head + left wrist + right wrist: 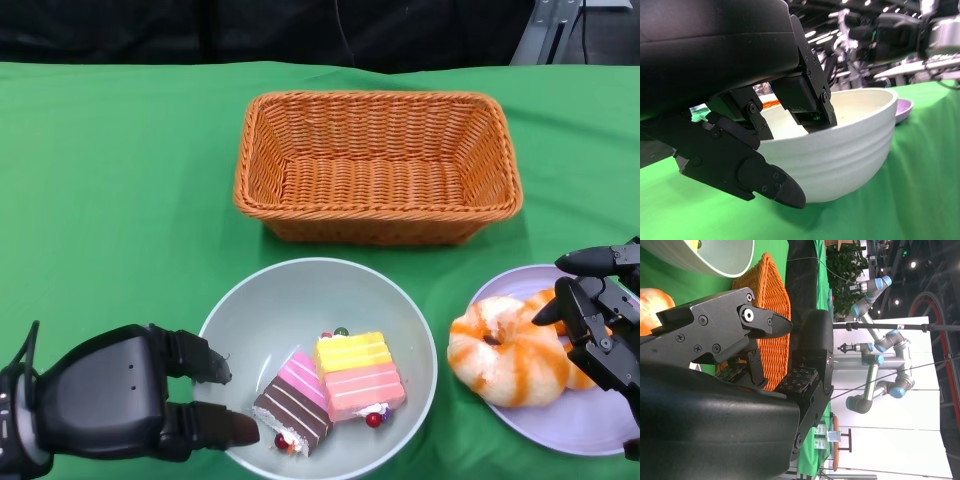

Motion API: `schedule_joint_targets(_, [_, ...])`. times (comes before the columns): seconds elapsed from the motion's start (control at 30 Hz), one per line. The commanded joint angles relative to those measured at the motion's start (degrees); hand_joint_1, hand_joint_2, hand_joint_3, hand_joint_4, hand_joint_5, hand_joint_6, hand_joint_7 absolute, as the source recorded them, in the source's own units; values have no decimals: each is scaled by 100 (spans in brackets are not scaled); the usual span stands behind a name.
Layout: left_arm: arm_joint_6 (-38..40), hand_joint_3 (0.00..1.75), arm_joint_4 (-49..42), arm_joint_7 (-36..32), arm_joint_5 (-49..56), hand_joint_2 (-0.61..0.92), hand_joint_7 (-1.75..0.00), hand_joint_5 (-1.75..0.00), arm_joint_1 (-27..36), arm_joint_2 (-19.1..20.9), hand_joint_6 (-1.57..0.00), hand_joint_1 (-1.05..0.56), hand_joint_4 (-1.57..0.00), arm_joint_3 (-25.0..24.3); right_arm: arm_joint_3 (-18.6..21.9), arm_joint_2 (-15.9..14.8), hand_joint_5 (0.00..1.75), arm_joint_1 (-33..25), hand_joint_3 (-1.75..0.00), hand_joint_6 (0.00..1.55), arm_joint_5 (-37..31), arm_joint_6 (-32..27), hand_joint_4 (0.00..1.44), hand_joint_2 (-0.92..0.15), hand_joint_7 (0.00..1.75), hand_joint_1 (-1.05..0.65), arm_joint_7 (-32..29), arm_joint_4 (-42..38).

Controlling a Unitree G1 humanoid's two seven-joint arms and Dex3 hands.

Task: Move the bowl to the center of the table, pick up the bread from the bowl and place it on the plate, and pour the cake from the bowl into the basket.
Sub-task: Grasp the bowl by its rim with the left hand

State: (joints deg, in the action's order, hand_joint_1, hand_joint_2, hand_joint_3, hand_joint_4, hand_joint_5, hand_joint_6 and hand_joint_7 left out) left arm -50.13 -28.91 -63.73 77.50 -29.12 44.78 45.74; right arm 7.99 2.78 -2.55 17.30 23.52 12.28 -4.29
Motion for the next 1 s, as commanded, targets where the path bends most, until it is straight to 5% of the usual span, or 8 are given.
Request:
schedule_joint_targets(0.03, [187, 0, 204, 544, -245, 71, 0, -3, 204, 39, -96, -45, -106, -159, 28, 19, 150, -58, -58, 77, -65, 52, 76, -79, 102, -9, -88, 59])
schedule_joint_targets(0.23, [313, 1, 416, 1362, -540, 72, 0, 0, 315, -118, -93, -45, -103, -260, 22, 67, 150, -73, -61, 76, -210, 117, 75, -78, 104, -8, -149, 31])
schedule_joint_targets(1.0, [876, 1, -136, 2381, -578, 74, 0, 0, 238, -875, -90, -46, -96, -18, 24, 85, 151, -120, -71, 75, -209, 97, 75, -72, 107, -8, -154, 124])
